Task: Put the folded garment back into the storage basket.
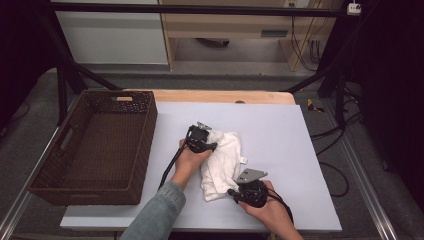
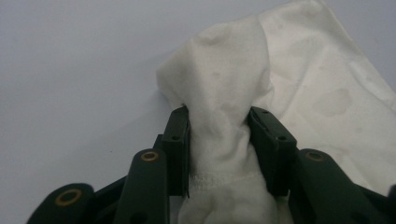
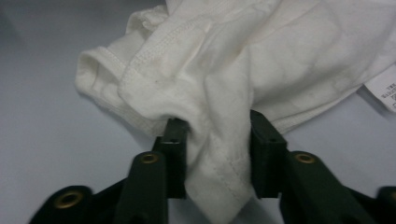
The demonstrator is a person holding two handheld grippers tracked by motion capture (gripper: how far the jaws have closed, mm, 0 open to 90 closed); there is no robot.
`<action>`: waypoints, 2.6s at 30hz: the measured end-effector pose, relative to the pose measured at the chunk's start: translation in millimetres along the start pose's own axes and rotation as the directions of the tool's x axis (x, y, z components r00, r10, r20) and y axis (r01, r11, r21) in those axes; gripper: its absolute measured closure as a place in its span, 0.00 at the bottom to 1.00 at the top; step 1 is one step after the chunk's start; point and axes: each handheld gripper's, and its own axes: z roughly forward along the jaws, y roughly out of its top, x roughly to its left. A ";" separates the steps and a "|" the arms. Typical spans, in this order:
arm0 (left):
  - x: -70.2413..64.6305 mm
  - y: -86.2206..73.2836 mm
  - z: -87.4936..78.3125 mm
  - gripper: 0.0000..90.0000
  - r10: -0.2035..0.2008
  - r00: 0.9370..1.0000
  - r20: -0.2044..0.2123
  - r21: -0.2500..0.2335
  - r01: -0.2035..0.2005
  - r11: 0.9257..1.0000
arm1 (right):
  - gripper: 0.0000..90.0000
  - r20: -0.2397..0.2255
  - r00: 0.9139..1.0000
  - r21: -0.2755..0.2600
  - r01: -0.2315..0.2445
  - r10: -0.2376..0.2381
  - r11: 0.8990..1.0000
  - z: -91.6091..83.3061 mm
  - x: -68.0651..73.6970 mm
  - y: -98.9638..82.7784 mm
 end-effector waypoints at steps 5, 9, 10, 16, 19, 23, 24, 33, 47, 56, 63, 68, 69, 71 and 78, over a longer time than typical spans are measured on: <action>0.6 -1.4 -0.7 0.74 -0.007 1.000 0.010 -0.008 0.007 1.000 | 0.87 0.010 1.000 0.002 0.010 -0.010 1.000 2.7 2.0 3.4; 0.1 -3.2 -2.9 0.78 0.002 1.000 0.011 -0.011 -0.002 1.000 | 0.89 0.008 1.000 0.000 0.017 -0.017 1.000 2.9 2.8 4.0; -0.1 -3.9 -3.7 0.79 0.003 1.000 0.010 -0.013 -0.003 1.000 | 0.89 0.007 1.000 -0.002 0.019 -0.019 1.000 2.9 3.0 4.0; -0.2 -5.7 -8.7 0.81 0.012 1.000 0.008 -0.008 -0.012 1.000 | 0.91 -0.021 1.000 -0.011 0.022 -0.023 1.000 3.6 8.0 5.4; -0.1 -5.1 -12.7 0.82 0.019 1.000 0.003 -0.011 -0.019 1.000 | 0.91 -0.031 0.999 -0.017 0.026 -0.026 1.000 3.6 11.1 7.2; -1.7 -2.9 -18.8 0.83 0.036 0.999 0.001 -0.018 -0.036 0.999 | 0.92 -0.039 0.999 -0.030 0.031 -0.032 0.999 2.3 15.0 9.9; -2.2 -1.7 -21.5 0.84 0.042 0.999 0.001 -0.022 -0.042 0.999 | 0.92 -0.040 0.999 -0.031 0.035 -0.036 0.999 2.2 15.5 10.1; -5.8 13.7 -49.1 0.84 0.079 0.997 -0.012 -0.075 -0.080 0.994 | 0.92 -0.044 0.997 -0.058 0.057 -0.060 0.997 -5.8 23.2 20.4; -12.3 47.9 -89.6 0.84 0.121 0.992 -0.041 -0.140 -0.125 0.982 | 0.92 -0.025 0.997 -0.122 0.074 -0.077 0.990 -21.8 24.8 49.3; -13.0 59.7 -98.3 0.84 0.124 0.992 -0.039 -0.157 -0.129 0.979 | 0.92 -0.018 0.996 -0.133 0.081 -0.084 0.988 -24.0 22.9 61.6; -14.8 63.4 -106.0 0.84 0.125 0.991 -0.054 -0.160 -0.132 0.978 | 0.92 -0.012 0.995 -0.138 0.097 -0.099 0.986 -24.9 23.8 65.6; -14.5 70.2 -110.7 0.84 0.132 0.989 -0.064 -0.153 -0.141 0.978 | 0.92 -0.017 0.994 -0.147 0.105 -0.108 0.984 -24.6 23.1 70.8; -14.1 71.5 -111.8 0.84 0.133 0.989 -0.066 -0.155 -0.141 0.978 | 0.92 -0.018 0.994 -0.150 0.106 -0.110 0.983 -24.0 22.7 72.4; -12.8 73.3 -114.4 0.84 0.132 0.989 -0.071 -0.153 -0.142 0.978 | 0.92 -0.020 0.994 -0.154 0.107 -0.111 0.982 -23.3 21.9 74.9; -9.5 79.4 -128.5 0.84 0.124 0.988 -0.090 -0.167 -0.137 0.976 | 0.92 -0.015 0.991 -0.169 0.127 -0.132 0.977 -29.5 23.3 85.0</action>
